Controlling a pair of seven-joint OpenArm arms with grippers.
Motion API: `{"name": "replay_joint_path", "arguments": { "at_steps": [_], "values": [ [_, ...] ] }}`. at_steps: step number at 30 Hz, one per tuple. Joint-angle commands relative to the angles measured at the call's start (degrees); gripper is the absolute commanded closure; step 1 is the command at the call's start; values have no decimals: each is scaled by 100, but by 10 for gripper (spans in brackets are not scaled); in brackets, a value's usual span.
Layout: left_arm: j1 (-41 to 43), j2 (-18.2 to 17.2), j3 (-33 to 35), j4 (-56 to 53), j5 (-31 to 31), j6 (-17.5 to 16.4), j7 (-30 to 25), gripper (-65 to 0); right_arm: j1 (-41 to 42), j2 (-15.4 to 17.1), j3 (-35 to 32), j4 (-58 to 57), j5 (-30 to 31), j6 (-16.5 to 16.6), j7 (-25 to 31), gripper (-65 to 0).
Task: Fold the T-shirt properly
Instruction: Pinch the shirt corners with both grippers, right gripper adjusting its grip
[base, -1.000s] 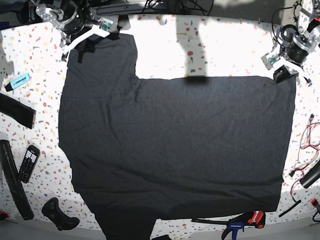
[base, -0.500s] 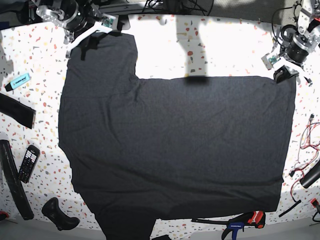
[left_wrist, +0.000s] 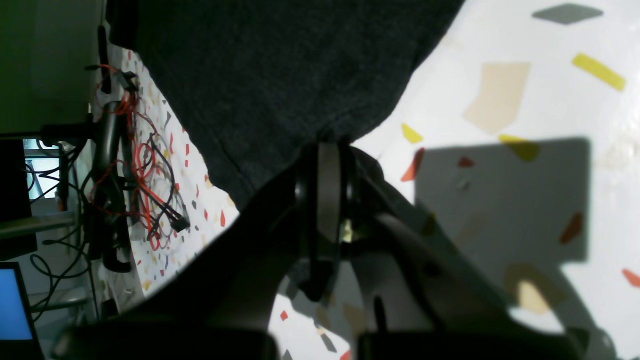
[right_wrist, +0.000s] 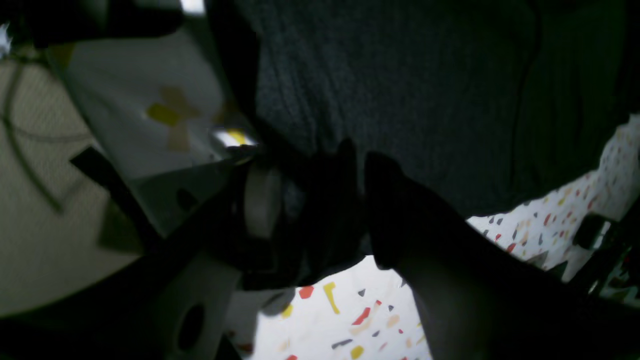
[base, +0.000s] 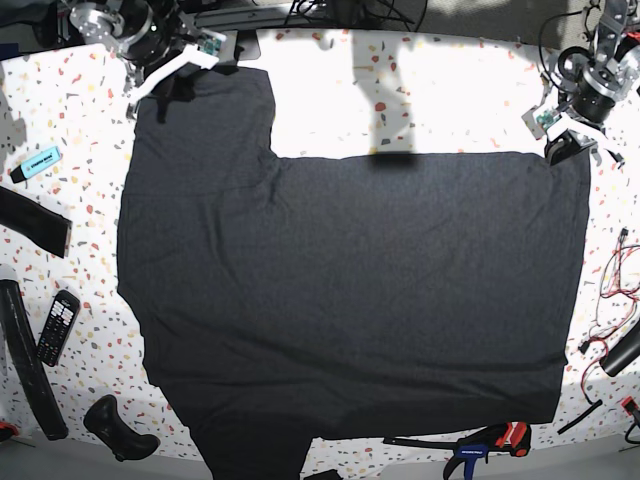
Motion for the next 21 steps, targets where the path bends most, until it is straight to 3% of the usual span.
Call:
{"name": "replay_joint_path", "arguments": {
  "at_steps": [1,4,9,10,13,18,21],
  "values": [
    [17,-79,-7,37,-20,-35,-20,0,22,59,39,-85,-131,-72,-57,-228],
    [17,-79,-7,37,-20,-35,-22,0,22,59,33,-105,-131,-68,72,-174],
    [17,-79,-7,37,-20,-35,-22,0,20,59,33,-103,-120,-90,63,-174],
    [17,-79,-7,37,-20,-35,-22,0,20,59,33,-103,-105,-98,66,-154],
    [17,-79,-7,37,-20,-35,-20,0,20,59,28,-96,-105,-98,-4,0],
    [17,-79,-7,37,-22,-35,-22,0,20,61,31,-66,-50,-166,-411,0],
    [17,-79,-7,37,-22,-33,-22,0,20,61,31,-61,90,-573,-745,0]
  ]
}}
